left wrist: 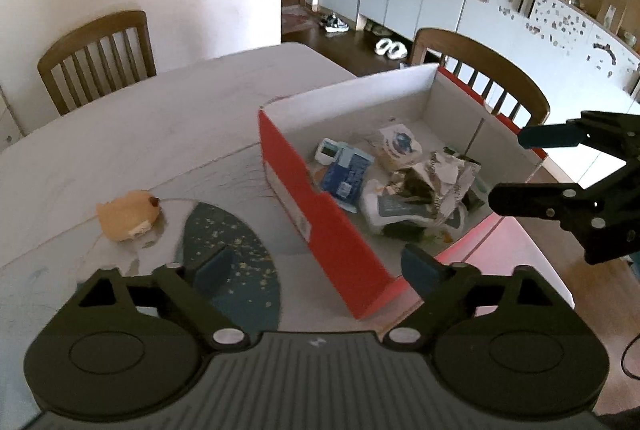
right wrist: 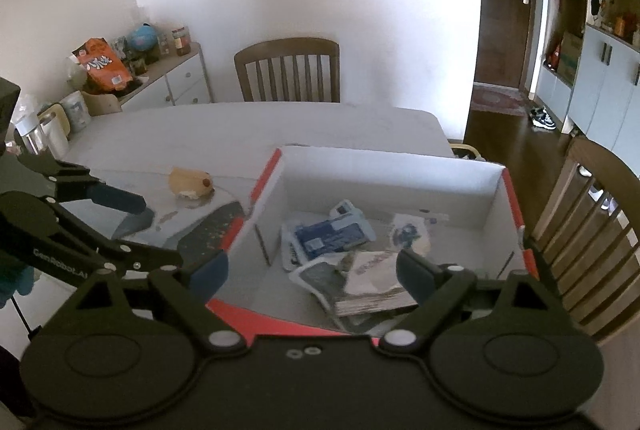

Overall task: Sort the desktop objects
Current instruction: 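Move both tools out of the box back over the table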

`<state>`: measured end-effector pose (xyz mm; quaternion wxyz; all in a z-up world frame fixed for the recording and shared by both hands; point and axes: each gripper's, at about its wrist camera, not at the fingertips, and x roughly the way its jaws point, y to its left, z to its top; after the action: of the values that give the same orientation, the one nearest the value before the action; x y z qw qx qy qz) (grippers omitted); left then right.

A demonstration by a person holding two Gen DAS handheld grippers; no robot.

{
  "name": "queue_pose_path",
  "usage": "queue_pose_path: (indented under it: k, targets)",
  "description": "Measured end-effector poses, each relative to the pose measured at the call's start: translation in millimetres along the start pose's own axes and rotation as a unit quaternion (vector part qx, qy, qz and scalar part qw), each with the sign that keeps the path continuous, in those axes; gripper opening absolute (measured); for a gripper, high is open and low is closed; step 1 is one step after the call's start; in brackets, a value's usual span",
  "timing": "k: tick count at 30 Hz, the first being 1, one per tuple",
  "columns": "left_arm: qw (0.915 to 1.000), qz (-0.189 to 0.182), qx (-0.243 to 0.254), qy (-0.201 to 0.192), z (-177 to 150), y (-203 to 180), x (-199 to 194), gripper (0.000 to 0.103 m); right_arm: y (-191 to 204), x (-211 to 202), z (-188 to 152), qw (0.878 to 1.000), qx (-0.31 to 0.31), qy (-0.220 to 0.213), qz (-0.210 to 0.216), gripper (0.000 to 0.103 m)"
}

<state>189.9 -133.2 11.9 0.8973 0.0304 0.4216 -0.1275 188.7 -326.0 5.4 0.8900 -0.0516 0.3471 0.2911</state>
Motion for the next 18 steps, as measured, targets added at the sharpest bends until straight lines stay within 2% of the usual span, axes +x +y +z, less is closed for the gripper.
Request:
queue_pose_path:
  k: [6, 18]
  targets:
    - [1.0000, -0.004, -0.002, -0.008, -11.8, 31.5, -13.8, 0.099, 35.9, -1.1, 0.0, 1.000, 0.019, -0.016, -0.011, 0.092]
    - [0.9996, 0.023, -0.002, -0.014, -36.2, 114.4, -34.0, 0.099, 123.7, 23.8, -4.7, 0.999, 0.030, -0.010, -0.011, 0.092]
